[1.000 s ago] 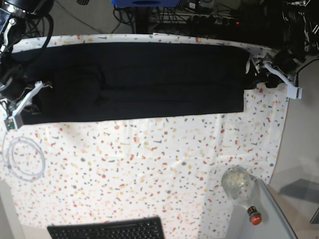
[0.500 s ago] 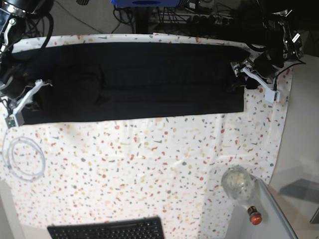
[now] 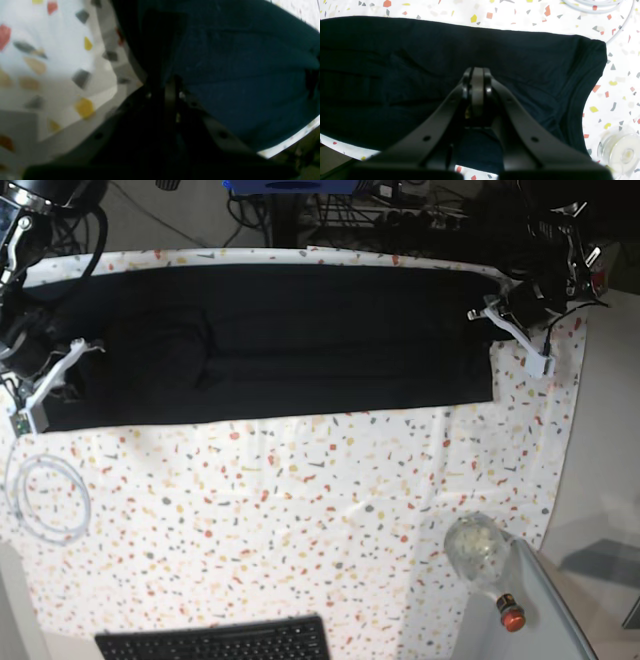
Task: Layout the t-shirt on the table in an organized manner, then fold the t-shirt properly
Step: 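Grasp the strip end near the left gripper with the left gripper, then fold the strip end with the left gripper toward the right gripper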
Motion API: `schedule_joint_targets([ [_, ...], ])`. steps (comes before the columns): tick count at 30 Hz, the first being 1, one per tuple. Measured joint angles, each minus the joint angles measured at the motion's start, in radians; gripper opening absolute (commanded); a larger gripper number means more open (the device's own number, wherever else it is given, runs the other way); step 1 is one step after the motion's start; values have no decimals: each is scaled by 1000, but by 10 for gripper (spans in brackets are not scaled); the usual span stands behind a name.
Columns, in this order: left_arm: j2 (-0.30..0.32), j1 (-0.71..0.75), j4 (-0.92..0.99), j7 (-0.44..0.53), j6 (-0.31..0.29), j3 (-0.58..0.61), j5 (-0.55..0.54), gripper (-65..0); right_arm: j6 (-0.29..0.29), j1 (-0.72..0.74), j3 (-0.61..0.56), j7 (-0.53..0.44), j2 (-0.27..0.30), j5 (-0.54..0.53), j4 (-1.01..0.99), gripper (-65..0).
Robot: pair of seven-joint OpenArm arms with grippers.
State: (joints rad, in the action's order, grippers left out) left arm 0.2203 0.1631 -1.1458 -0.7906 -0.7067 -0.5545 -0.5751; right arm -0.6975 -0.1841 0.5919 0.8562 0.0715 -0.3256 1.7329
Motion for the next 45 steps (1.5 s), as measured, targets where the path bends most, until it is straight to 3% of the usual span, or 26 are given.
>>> schedule_joint_targets([
  [6,94,41,-158,-1,32,-6,23,-650,0,-10,0,-8,-2,-2,0,-650],
  [9,88,90,-300,-8,163,17,18,-650,0,-14,0,-1,-3,4,-6,-650],
  [14,81,170,-483,-9,419,212,8,-650,0,-9,2,0,0,2,-42,-650],
  [16,83,171,-517,-10,485,315,11,-650,0,-9,2,0,2,3,-45,-650],
  [20,80,141,-539,-8,541,496,-1,-650,0,-7,2,-3,-1,3,-45,-650],
  [23,53,96,-538,-10,575,578,9,-650,0,-8,2,0,6,3,-45,-650],
  [28,-14,26,-517,-6,574,706,10,-650,0,-5,2,-4,6,3,-45,-650],
  [33,-37,-30,-470,-8,573,820,9,-650,0,-5,2,-4,5,3,-45,-650],
  [45,-89,-65,-371,-6,576,846,14,-650,0,-6,2,-4,5,3,-45,-650],
])
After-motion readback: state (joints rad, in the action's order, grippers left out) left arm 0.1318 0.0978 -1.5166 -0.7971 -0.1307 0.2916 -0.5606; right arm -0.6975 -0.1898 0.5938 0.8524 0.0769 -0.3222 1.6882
